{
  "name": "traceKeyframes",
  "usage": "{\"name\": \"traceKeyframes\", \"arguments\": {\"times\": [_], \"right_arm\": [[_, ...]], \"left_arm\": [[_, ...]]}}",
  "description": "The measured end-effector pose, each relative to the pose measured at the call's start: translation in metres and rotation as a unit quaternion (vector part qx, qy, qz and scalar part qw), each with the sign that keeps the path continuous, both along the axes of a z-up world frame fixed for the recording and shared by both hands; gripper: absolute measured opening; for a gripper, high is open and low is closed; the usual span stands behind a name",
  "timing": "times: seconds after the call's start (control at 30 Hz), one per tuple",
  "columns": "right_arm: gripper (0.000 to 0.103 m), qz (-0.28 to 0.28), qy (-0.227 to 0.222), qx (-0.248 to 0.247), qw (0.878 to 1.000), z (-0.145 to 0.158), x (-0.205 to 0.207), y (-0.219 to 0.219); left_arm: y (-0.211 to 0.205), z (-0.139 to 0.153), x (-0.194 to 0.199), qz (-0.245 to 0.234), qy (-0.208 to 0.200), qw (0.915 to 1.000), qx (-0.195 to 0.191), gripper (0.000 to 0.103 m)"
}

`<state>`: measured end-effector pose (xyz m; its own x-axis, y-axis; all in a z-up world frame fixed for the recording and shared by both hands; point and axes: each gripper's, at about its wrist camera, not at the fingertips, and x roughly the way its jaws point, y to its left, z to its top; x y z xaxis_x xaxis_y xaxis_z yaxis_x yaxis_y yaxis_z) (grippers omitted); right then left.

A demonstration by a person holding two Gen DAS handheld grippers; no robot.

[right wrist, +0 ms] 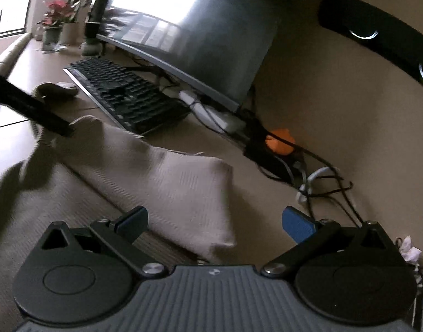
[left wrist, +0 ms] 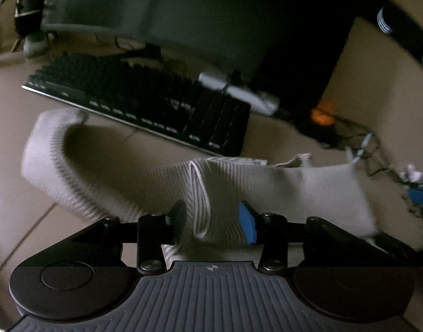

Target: Fold clothes

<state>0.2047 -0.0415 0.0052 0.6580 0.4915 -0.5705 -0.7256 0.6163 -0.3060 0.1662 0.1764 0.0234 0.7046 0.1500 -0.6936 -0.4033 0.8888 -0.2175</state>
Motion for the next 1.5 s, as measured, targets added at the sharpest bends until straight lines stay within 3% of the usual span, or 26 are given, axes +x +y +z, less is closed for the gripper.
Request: {"name": "traceKeyframes", "arguments": {"times": [0.03, 0.1, 0.2, 0.33, 0.47, 0.63, 0.77, 0.83, 0.97, 1.07, 1.1, 1.17, 1.23, 1.33, 1.43, 1.5], "right_arm": [[0.103, 0.002, -0.002, -0.004, 1.000, -0.001, -0.003, 0.000], [0.103, 0.004, -0.004, -0.010, 1.000, -0.003, -0.008, 0.000], [0.103, -0.007, 0.003, -0.012, 1.000, -0.007, -0.010, -0.007], [0.103, -0.033, 0.000, -0.021, 0.999, -0.016, -0.005, -0.011], [0.103, -0.020, -0.015, -0.024, 0.999, -0.017, -0.007, -0.003], [0.103, 0.033, -0.030, -0.052, 0.998, -0.027, -0.017, 0.021], [0.103, 0.047, -0.084, -0.094, 0.991, -0.046, -0.022, 0.047], [0.103, 0.050, -0.111, -0.112, 0.986, -0.055, -0.023, 0.059], [0.103, -0.010, -0.192, -0.132, 0.972, -0.067, -0.010, 0.074], [0.103, -0.117, -0.277, -0.146, 0.942, -0.071, 0.017, 0.067], [0.103, -0.156, -0.290, -0.145, 0.933, -0.070, 0.027, 0.062], [0.103, -0.235, -0.269, -0.132, 0.925, -0.063, 0.050, 0.042], [0.103, -0.253, -0.235, -0.143, 0.927, -0.065, 0.065, 0.026], [0.103, -0.218, -0.179, -0.144, 0.949, -0.065, 0.069, 0.009], [0.103, -0.190, -0.143, -0.123, 0.963, -0.058, 0.060, -0.003], [0.103, -0.180, -0.129, -0.111, 0.969, -0.053, 0.054, -0.009]], "left_arm": [[0.000, -0.006, 0.008, 0.001, 0.011, 0.9999, 0.003, 0.044], [-0.001, -0.016, 0.021, 0.006, 0.029, 0.9994, 0.016, 0.026], [-0.009, -0.007, 0.019, -0.002, 0.023, 0.9985, 0.050, 0.014], [-0.025, 0.032, -0.003, -0.015, -0.020, 0.9965, 0.080, 0.012], [-0.039, 0.071, -0.045, -0.026, -0.062, 0.9934, 0.093, 0.012], [-0.028, 0.056, -0.069, 0.007, -0.021, 0.9960, 0.086, 0.012], [-0.016, 0.056, -0.068, 0.031, -0.025, 0.9966, 0.071, 0.012], [-0.020, 0.073, -0.060, 0.021, -0.048, 0.9946, 0.090, 0.012], [-0.033, 0.114, -0.040, -0.008, -0.109, 0.9866, 0.121, 0.012], [-0.043, 0.129, -0.023, -0.033, -0.135, 0.9810, 0.135, 0.013], [-0.046, 0.126, -0.016, -0.035, -0.135, 0.9805, 0.139, 0.007], [-0.046, 0.108, -0.004, -0.029, -0.119, 0.9822, 0.143, 0.006], [-0.039, 0.080, 0.009, -0.019, -0.089, 0.9873, 0.130, 0.006], [-0.026, 0.037, 0.019, -0.001, -0.035, 0.9956, 0.087, 0.006], [-0.012, 0.016, 0.011, 0.001, -0.036, 0.9989, -0.029, 0.008], [-0.010, 0.011, 0.008, -0.008, -0.048, 0.9949, -0.089, 0.024]]}}
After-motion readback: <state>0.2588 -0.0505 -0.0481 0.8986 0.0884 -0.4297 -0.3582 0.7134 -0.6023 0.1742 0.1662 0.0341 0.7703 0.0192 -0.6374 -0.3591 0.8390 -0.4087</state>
